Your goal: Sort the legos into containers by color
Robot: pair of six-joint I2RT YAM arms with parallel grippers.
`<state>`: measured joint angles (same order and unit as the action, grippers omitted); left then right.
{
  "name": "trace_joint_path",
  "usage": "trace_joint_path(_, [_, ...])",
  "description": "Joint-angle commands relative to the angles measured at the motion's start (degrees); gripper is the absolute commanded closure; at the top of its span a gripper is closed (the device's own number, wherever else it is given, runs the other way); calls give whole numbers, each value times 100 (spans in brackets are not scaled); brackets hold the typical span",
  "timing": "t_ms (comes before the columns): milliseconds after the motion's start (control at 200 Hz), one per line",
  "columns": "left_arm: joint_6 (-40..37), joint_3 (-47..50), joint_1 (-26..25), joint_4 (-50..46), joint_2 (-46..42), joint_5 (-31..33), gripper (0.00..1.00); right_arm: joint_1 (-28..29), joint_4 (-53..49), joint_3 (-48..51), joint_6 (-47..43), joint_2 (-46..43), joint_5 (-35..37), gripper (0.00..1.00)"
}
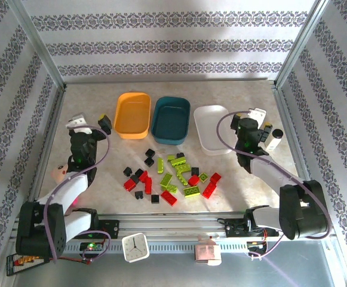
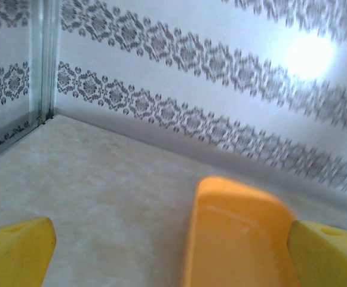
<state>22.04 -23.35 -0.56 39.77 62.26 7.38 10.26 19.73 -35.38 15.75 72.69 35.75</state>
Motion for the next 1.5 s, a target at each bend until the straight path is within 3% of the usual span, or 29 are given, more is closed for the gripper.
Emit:
trace_joint_path(0, [2105,92,216,-712,-417,85,1,-327,-1536,-116,1738,-358,-564,2])
trace_joint_path(35, [2140,85,276,-640,-436,-299,1,-442,-1187,57,1808,-415,-1198,3])
trace_joint_path(140, [2311,95,292,114,-204,-1434,1,-422,-912,243,2152,-416,-1783,3])
trace_joint_path(330, [3241,-42,285,855,643,-2249,1,-252,-1303,-116,1613,-187,-3456,3])
trace_joint_path(410, [3120,-338,248,1136,1116,-2998,0,-37,-1311,-197,1538,-64,-3833,3])
trace_joint_path(470, [2856,-719,73,692,1422,-3257,8,197,-1335,-315,1451,98,-4018,2])
trace_joint_path(625, [1699,-1837,-731,-1472,2116,-2891,22,752,-1342,-692,1282,641,-4263,2])
trace_joint_path(815, [986,-2669,-1409,-2047,2990,-2295,26,1073,-1559,-1302,1185,1312,-4316,2])
trace_joint_path(979, [693,-3476,-1491,-2713,3817,-1905,37,1092,-1876,-1659,1296,1714,-4212,3])
trace_joint_path(1229, [934,-3801,-1508,-2615,4492,-2273,42,1092,-2299,-2206,1023,2333,-4751,8])
trace_joint_path(1494, [1478,-3198,-1698,-2094,4132,-2528,45,1092,-2172,-2307,1067,2566,-5400,11])
